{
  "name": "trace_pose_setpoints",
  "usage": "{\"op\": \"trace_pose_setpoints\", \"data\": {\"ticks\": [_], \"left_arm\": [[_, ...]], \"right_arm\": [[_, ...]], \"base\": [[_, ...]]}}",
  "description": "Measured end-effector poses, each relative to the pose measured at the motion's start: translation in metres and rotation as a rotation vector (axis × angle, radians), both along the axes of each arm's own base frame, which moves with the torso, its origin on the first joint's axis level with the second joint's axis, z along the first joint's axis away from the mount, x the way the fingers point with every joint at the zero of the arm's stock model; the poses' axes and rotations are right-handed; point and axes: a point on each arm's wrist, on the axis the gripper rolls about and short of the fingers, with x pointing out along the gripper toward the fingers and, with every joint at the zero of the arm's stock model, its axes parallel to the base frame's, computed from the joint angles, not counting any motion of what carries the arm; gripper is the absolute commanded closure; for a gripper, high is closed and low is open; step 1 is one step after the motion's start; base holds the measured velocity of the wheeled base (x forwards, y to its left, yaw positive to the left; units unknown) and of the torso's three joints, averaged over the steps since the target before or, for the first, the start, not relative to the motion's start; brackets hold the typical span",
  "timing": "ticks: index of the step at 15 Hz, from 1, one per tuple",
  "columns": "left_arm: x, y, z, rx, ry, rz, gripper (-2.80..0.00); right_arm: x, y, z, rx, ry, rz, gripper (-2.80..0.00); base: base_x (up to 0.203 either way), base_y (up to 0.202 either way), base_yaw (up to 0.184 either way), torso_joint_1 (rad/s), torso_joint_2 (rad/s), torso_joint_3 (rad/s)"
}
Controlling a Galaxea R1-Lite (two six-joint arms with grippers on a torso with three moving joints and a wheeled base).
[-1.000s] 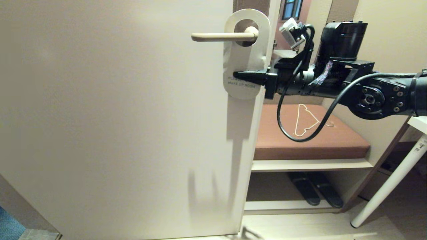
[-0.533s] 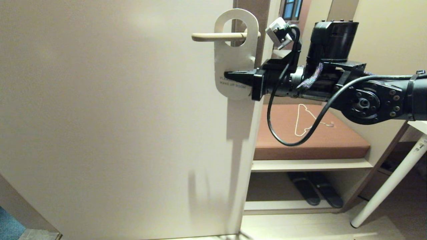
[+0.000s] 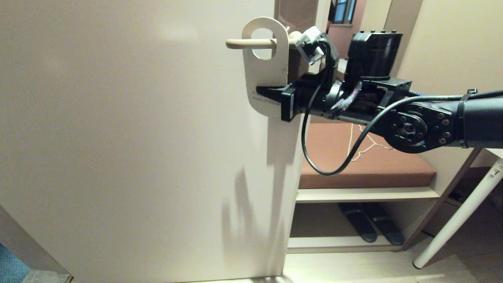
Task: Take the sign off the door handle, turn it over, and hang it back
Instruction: Take down the sign
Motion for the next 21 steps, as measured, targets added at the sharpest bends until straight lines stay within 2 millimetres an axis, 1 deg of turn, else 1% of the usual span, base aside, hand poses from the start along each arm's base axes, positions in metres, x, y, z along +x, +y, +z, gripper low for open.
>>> {"op": "trace_pose_setpoints", "data": {"ticks": [8, 13, 16, 21], "left_arm": [[0.0, 0.0, 0.0, 0.0, 0.0, 0.0, 0.0], [0.0, 0.0, 0.0, 0.0, 0.0, 0.0, 0.0], [0.0, 0.0, 0.0, 0.0, 0.0, 0.0, 0.0], [0.0, 0.0, 0.0, 0.0, 0.0, 0.0, 0.0]], "right_arm": [[0.006, 0.03, 0.005, 0.036, -0.047, -0.018, 0.0], [0.009, 0.041, -0.004, 0.028, -0.034, -0.008, 0.0], [0.01, 0.048, -0.01, 0.029, -0.032, -0.035, 0.0], [0.012, 0.054, -0.016, 0.028, -0.026, -0.026, 0.0]], "base": [[0.0, 0.0, 0.0, 0.0, 0.0, 0.0], [0.0, 0.0, 0.0, 0.0, 0.0, 0.0], [0.0, 0.0, 0.0, 0.0, 0.0, 0.0], [0.0, 0.0, 0.0, 0.0, 0.0, 0.0]]}}
